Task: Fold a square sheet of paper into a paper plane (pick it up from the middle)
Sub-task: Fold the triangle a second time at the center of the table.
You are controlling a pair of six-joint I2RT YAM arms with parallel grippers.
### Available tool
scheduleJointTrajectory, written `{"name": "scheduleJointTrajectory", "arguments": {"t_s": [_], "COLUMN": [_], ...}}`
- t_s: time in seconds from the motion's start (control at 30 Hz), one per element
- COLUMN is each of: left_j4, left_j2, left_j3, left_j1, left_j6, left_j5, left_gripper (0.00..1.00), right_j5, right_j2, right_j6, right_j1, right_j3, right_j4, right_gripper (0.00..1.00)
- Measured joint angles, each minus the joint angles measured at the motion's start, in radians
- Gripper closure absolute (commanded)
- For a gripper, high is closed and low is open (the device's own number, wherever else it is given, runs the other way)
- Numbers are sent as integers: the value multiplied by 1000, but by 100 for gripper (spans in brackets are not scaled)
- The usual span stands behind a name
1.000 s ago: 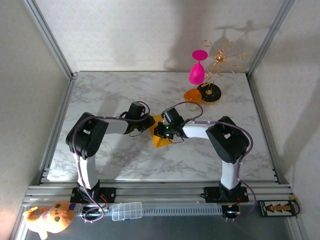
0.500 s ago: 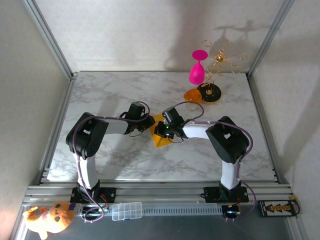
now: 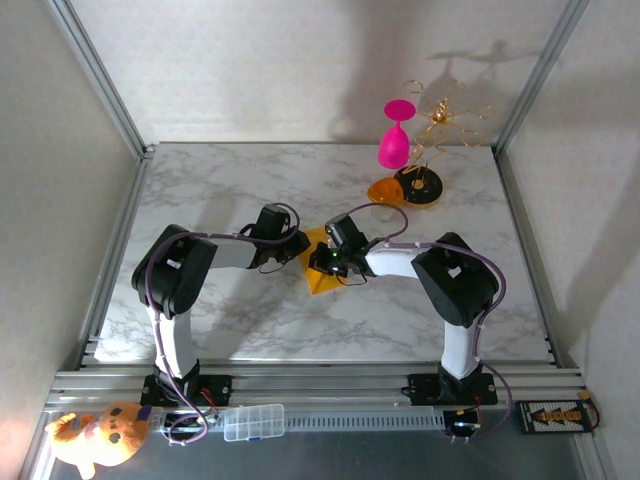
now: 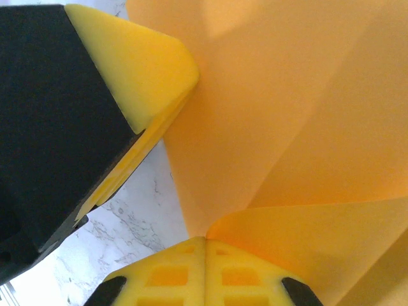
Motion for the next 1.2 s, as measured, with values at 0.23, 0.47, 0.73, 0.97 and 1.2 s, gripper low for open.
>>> {"name": "scheduleJointTrajectory", "arguments": {"t_s": [0.23,0.47,0.73,0.97,1.2], "left_j4": [0,0,0,-8,-63], "left_j2": [0,0,0,-2,-39], "left_j3": [0,0,0,6,10], "left_j1": [0,0,0,3,60], "left_j6": [0,0,0,-4,-4], "left_j5": [0,0,0,0,0], "left_gripper": [85,85,85,82,78], "right_j5": [0,0,0,-18,-44], "right_j2": [8,24,25,27,27], "right_j6": [0,0,5,17,19], "right_j1": [0,0,0,0,0], "right_j3": [0,0,0,0,3], "right_j4": [0,0,0,19,37], "right_gripper": [100,100,92,72,62]}}
